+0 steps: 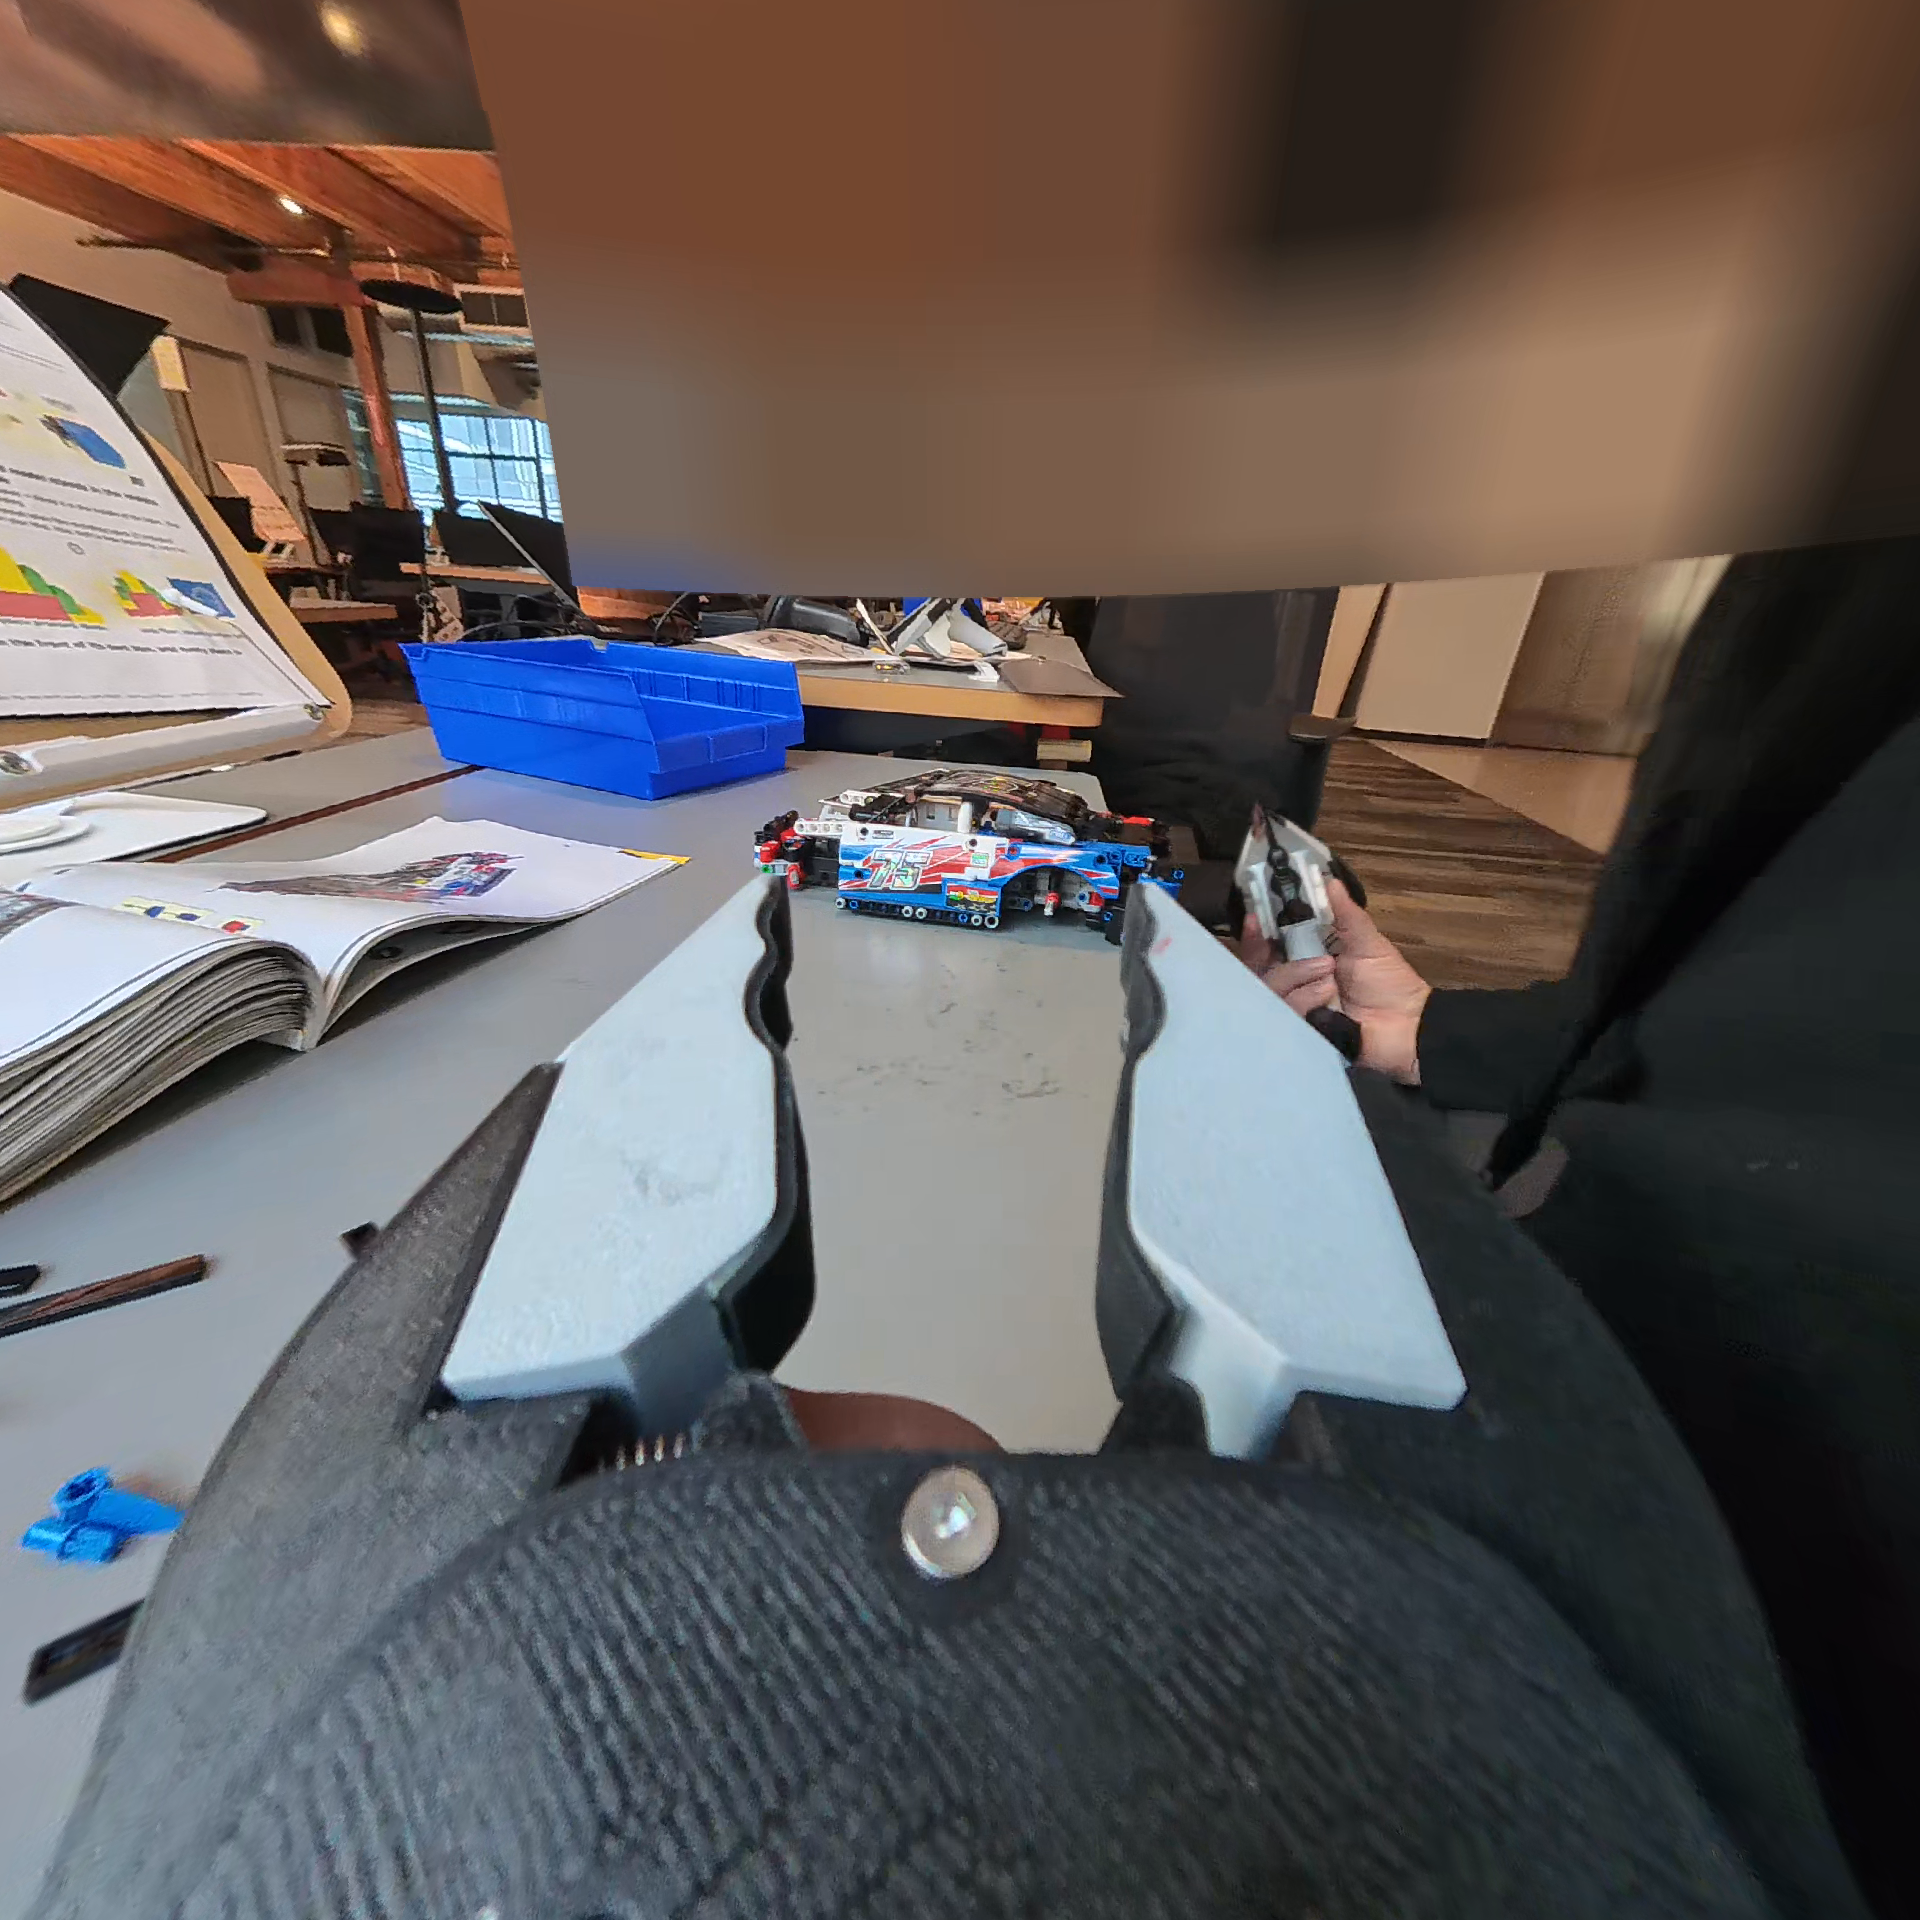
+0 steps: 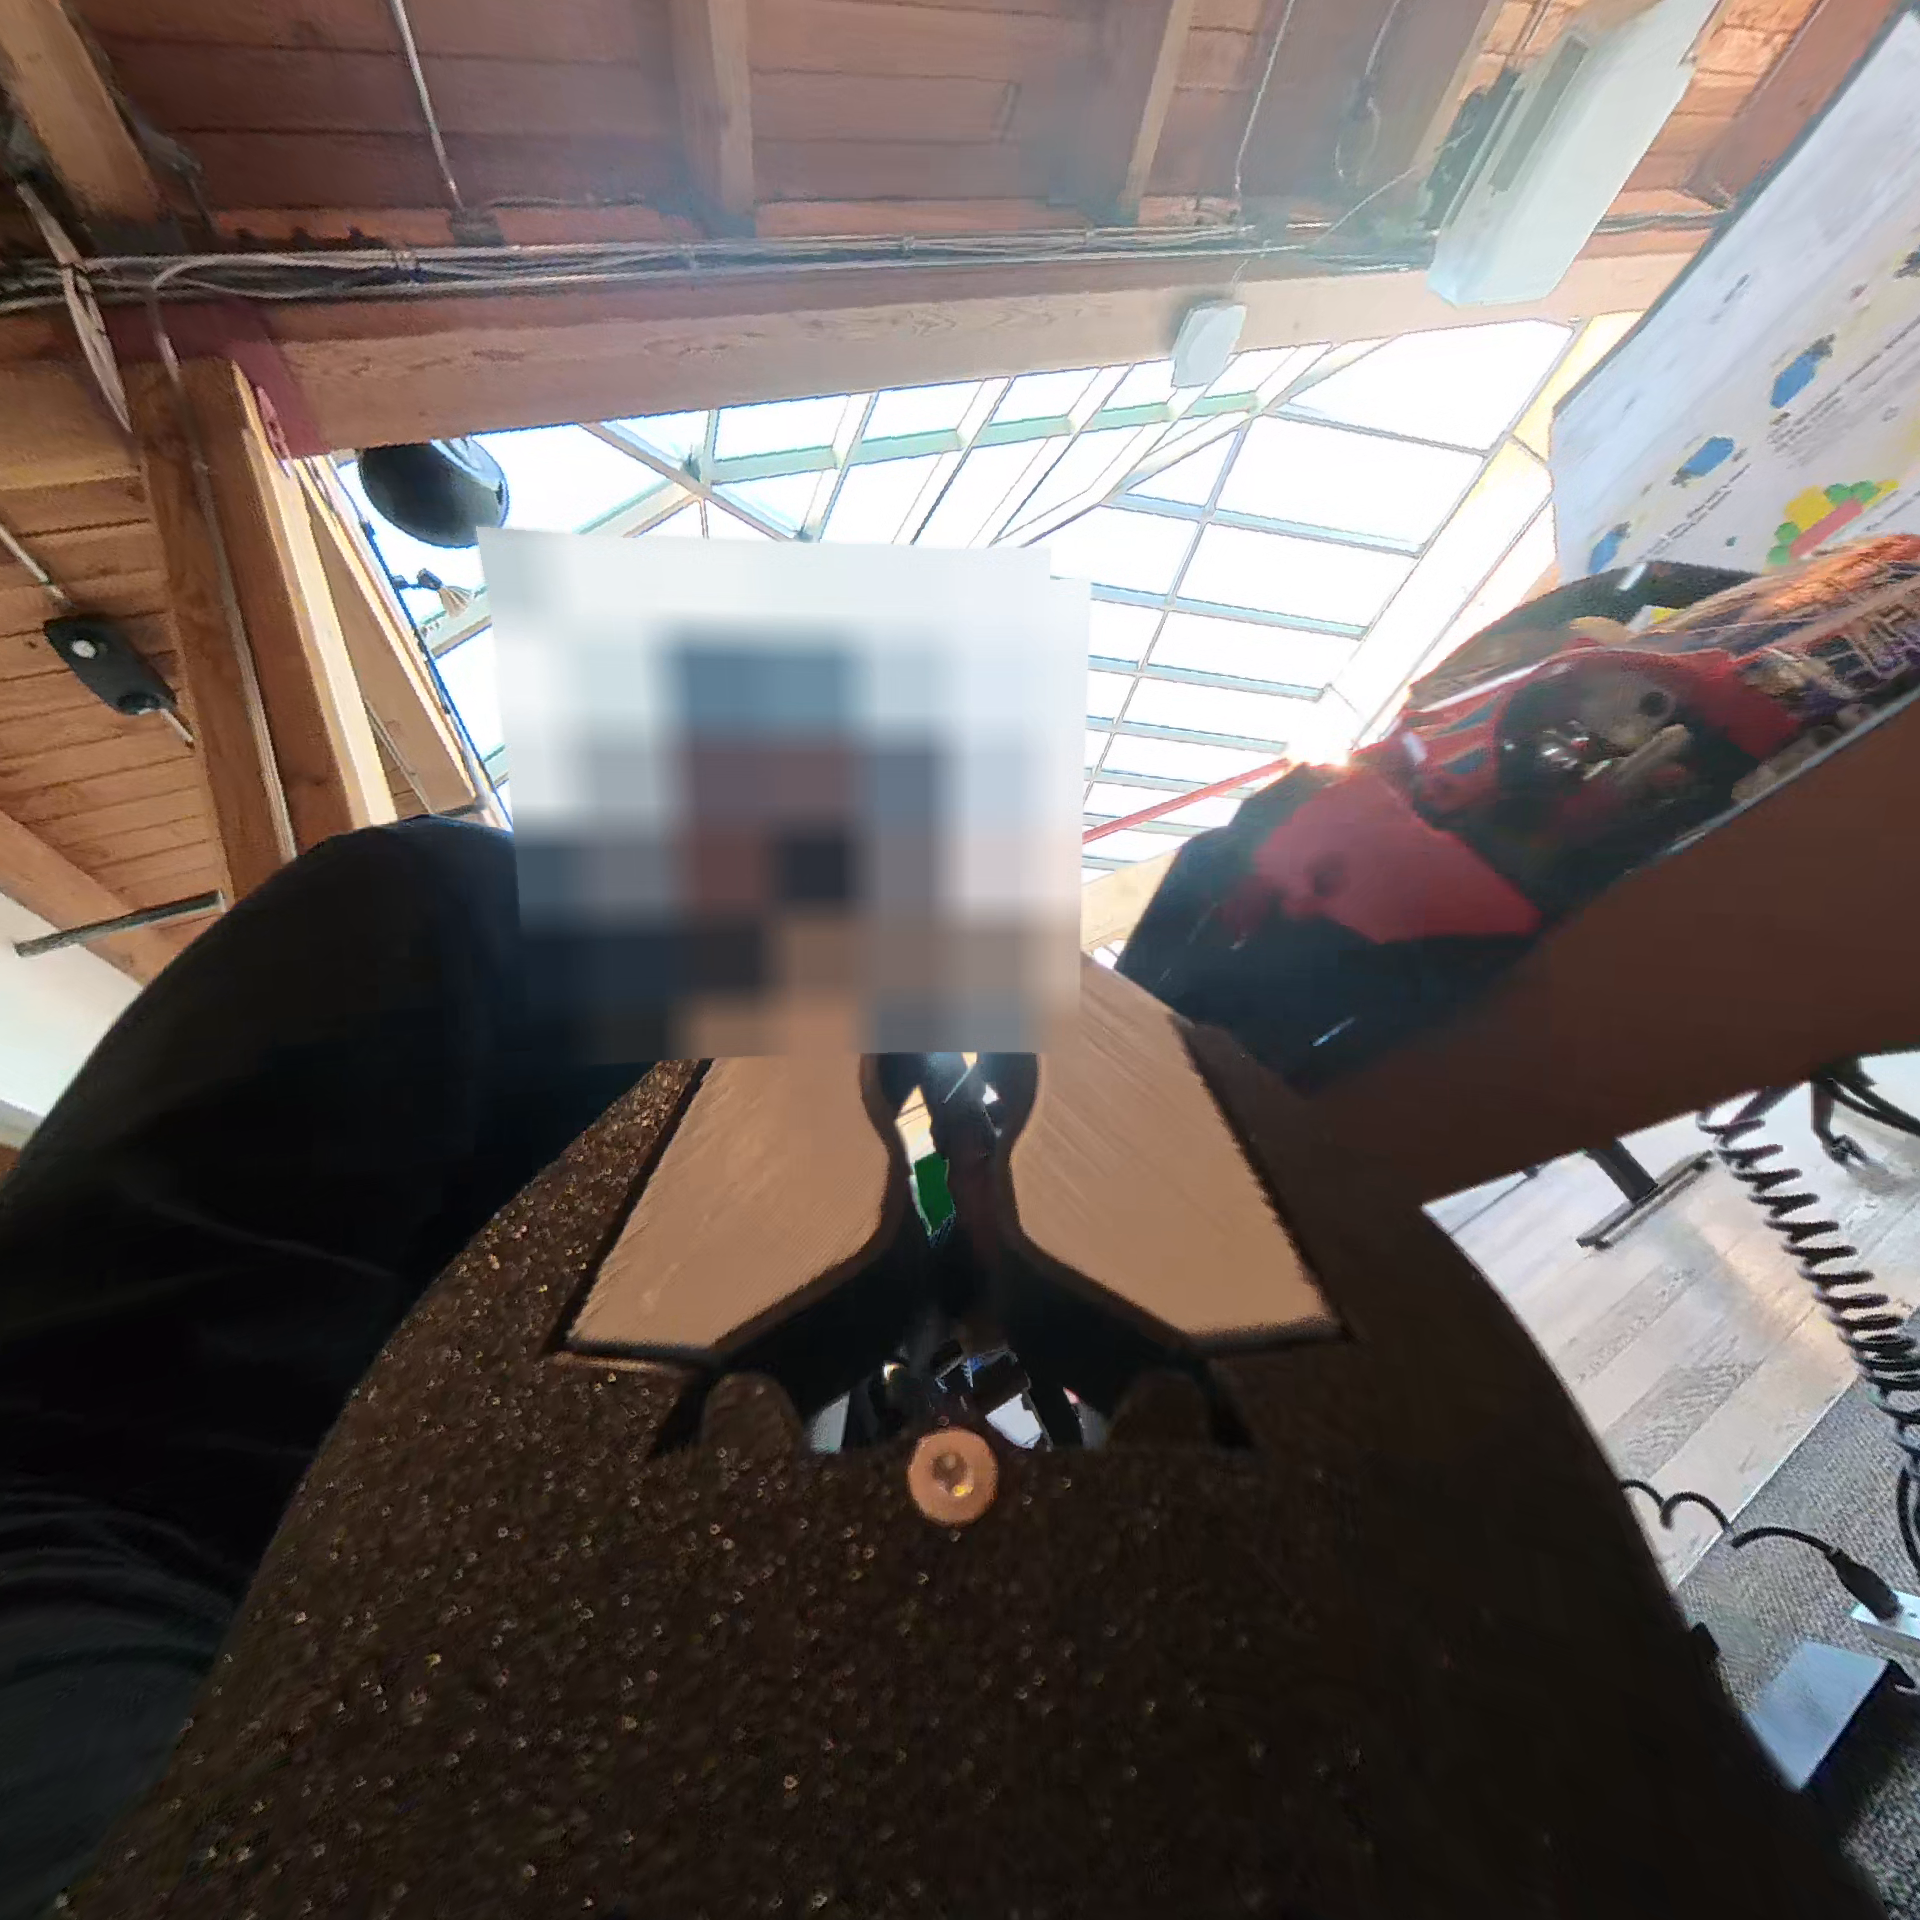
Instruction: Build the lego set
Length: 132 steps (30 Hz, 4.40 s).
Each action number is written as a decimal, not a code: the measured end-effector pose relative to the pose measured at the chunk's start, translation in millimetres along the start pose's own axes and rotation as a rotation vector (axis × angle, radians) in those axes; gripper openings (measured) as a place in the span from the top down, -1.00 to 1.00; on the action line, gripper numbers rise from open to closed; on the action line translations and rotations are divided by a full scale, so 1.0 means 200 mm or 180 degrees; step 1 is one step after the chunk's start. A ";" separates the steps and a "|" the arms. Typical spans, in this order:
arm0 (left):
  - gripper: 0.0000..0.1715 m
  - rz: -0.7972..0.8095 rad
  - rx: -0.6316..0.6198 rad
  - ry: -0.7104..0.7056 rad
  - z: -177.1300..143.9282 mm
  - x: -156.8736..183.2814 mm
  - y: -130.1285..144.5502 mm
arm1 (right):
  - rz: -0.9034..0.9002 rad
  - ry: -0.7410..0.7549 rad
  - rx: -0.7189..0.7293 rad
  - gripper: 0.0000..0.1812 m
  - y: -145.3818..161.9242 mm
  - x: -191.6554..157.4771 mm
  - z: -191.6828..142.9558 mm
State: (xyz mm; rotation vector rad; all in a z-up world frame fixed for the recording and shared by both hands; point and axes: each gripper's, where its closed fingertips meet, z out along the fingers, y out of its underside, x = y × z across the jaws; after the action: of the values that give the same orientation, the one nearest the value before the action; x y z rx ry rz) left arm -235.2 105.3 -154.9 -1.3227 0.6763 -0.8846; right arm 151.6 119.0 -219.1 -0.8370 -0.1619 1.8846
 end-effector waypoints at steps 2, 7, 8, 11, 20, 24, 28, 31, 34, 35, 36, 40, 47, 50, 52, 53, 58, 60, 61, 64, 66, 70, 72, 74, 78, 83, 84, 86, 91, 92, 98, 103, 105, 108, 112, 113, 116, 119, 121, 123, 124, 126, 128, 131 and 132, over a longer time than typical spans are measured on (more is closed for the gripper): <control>0.28 -0.0047 -0.0037 0.0057 0.05 0.01 0.01 | -0.0025 0.0072 -0.0015 1.00 0.01 -0.02 -0.01; 0.21 0.0075 -0.0293 0.0240 0.24 0.11 -0.05 | -0.0166 0.0203 -0.0072 1.00 0.05 -0.06 0.01; 0.17 0.0083 -0.0438 0.0258 0.28 0.13 -0.04 | -0.0211 0.0212 -0.0041 1.00 0.04 -0.07 0.02; 0.19 -0.0036 -0.0767 0.0342 0.39 0.19 0.01 | -0.0268 0.0425 -0.0067 1.00 0.05 -0.04 0.02; 0.17 0.0295 -0.1399 0.0536 0.70 0.40 0.17 | -0.0229 0.0655 0.0439 1.00 -0.02 0.04 -0.06; 0.17 0.0490 -0.1569 0.0673 0.90 0.50 0.20 | -0.0125 0.0659 0.0636 1.00 0.00 0.05 -0.10; 0.15 0.0887 -0.1733 0.0811 1.08 0.57 0.24 | -0.0054 0.0685 0.0394 1.00 0.09 0.08 -0.11; 0.13 0.0971 -0.1994 0.1057 1.16 0.63 0.30 | -0.0098 0.0536 0.0300 1.00 0.12 0.05 -0.13; 0.09 0.1087 -0.2301 0.1164 1.22 0.64 0.37 | -0.0140 0.0337 0.0226 1.00 0.13 0.04 -0.13; 0.09 0.1125 -0.2368 0.1172 1.24 0.64 0.38 | -0.0154 0.0261 0.0185 1.00 0.15 0.04 -0.12; 0.07 0.1128 -0.2437 0.1198 1.26 0.64 0.40 | -0.0156 0.0212 0.0153 1.00 0.16 0.05 -0.10; 0.03 0.1279 -0.2660 0.1211 1.30 0.64 0.44 | -0.0113 0.0155 0.0029 1.00 0.19 0.10 -0.06; 0.05 0.1409 -0.2900 0.1182 1.36 0.61 0.55 | -0.0077 0.0168 -0.0072 1.00 0.25 0.19 -0.02; 0.06 0.1475 -0.2950 0.1213 1.36 0.61 0.59 | 0.0002 0.0140 -0.0044 1.00 0.27 0.22 -0.01; 0.06 0.1517 -0.2982 0.1209 1.36 0.60 0.60 | -0.0014 0.0140 -0.0026 1.00 0.27 0.23 0.00; 0.06 0.1515 -0.3004 0.1221 1.36 0.60 0.61 | -0.0018 0.0128 -0.0021 1.00 0.27 0.24 0.00; 0.07 0.1525 -0.3119 0.1234 1.34 0.58 0.66 | -0.0021 0.0128 -0.0027 1.00 0.27 0.27 0.02; 0.07 0.1537 -0.3141 0.1237 1.33 0.58 0.67 | -0.0003 0.0128 -0.0010 1.00 0.27 0.27 0.02; 0.07 0.1548 -0.3135 0.1227 1.33 0.58 0.68 | 0.0004 0.0128 -0.0002 1.00 0.27 0.28 0.01; 0.07 0.1539 -0.3123 0.1213 1.33 0.58 0.68 | 0.0008 0.0122 0.0008 1.00 0.27 0.28 0.01; 0.07 0.1540 -0.3137 0.1211 1.32 0.57 0.69 | -0.0004 0.0095 0.0012 1.00 0.26 0.27 0.02; 0.07 0.1538 -0.3163 0.1234 1.32 0.57 0.70 | -0.0026 0.0082 0.0010 1.00 0.25 0.27 0.02; 0.08 0.1555 -0.3151 0.1235 1.32 0.57 0.70 | -0.0022 0.0073 0.0029 1.00 0.25 0.27 0.02; 0.08 0.1565 -0.3145 0.1233 1.32 0.57 0.70 | -0.0031 0.0079 0.0015 1.00 0.25 0.28 0.02; 0.10 0.1630 -0.3145 0.1239 1.32 0.57 0.70 | -0.0045 0.0093 -0.0029 1.00 0.26 0.29 0.03; 0.12 0.1710 -0.3100 0.1251 1.34 0.58 0.70 | -0.0122 0.0159 -0.0015 1.00 0.25 0.30 0.02; 0.12 0.1721 -0.3110 0.1253 1.34 0.58 0.70 | -0.0148 0.0179 -0.0015 1.00 0.25 0.31 0.02; 0.12 0.1754 -0.3153 0.1235 1.34 0.57 0.71 | -0.0158 0.0197 -0.0026 1.00 0.24 0.31 0.02; 0.12 0.1789 -0.3147 0.1223 1.34 0.57 0.72 | -0.0159 0.0203 0.0004 1.00 0.24 0.32 0.03; 0.12 0.1797 -0.3146 0.1220 1.34 0.57 0.72 | -0.0162 0.0205 0.0005 1.00 0.24 0.32 0.03; 0.16 0.1918 -0.3070 0.1177 1.36 0.56 0.71 | -0.0163 0.0201 0.0008 1.00 0.24 0.32 0.03; 0.18 0.1949 -0.3073 0.1176 1.38 0.57 0.71 | -0.0080 0.0176 0.0017 1.00 0.24 0.32 0.03; 0.18 0.2037 -0.3103 0.1186 1.38 0.57 0.72 | -0.0044 0.0182 0.0026 1.00 0.24 0.32 0.03; 0.19 0.2150 -0.3149 0.1187 1.38 0.57 0.74 | -0.0010 0.0226 0.0030 1.00 0.23 0.33 0.03; 0.17 0.2255 -0.3155 0.1111 1.40 0.56 0.75 | 0.0054 0.0307 0.0060 1.00 0.22 0.34 0.03; 0.18 0.2259 -0.3151 0.1106 1.40 0.56 0.75 | 0.0077 0.0323 0.0071 1.00 0.22 0.34 0.03; 0.20 0.2307 -0.3185 0.1098 1.41 0.56 0.75 | 0.0172 0.0356 0.0114 1.00 0.22 0.35 0.03; 0.22 0.2294 -0.3176 0.1150 1.43 0.58 0.74 | 0.0304 0.0366 0.0139 1.00 0.21 0.36 0.03; 0.22 0.2317 -0.3207 0.1176 1.43 0.58 0.75 | 0.0364 0.0388 0.0136 1.00 0.21 0.36 0.03; 0.19 0.2351 -0.3211 0.1171 1.44 0.59 0.75 | 0.0408 0.0428 0.0137 1.00 0.20 0.37 0.03; 0.18 0.2383 -0.3212 0.1170 1.45 0.59 0.76 | 0.0420 0.0453 0.0135 1.00 0.20 0.37 0.03; 0.14 0.2423 -0.3232 0.1179 1.45 0.59 0.76 | 0.0434 0.0522 0.0112 1.00 0.20 0.37 0.03; 0.12 0.2431 -0.3250 0.1174 1.45 0.58 0.77 | 0.0441 0.0621 0.0076 1.00 0.19 0.38 0.03; 0.12 0.2408 -0.3234 0.1157 1.45 0.58 0.77 | 0.0448 0.0790 0.0035 1.00 0.18 0.39 0.04; 0.11 0.2389 -0.3224 0.1150 1.45 0.58 0.77 | 0.0459 0.0844 0.0031 1.00 0.18 0.40 0.04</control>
State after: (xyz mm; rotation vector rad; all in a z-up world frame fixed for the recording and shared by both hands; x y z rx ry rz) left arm 93.4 161.9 -256.5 -1.5664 1.9161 -0.1041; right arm 101.1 171.1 -268.4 -1.1068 0.0735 1.8838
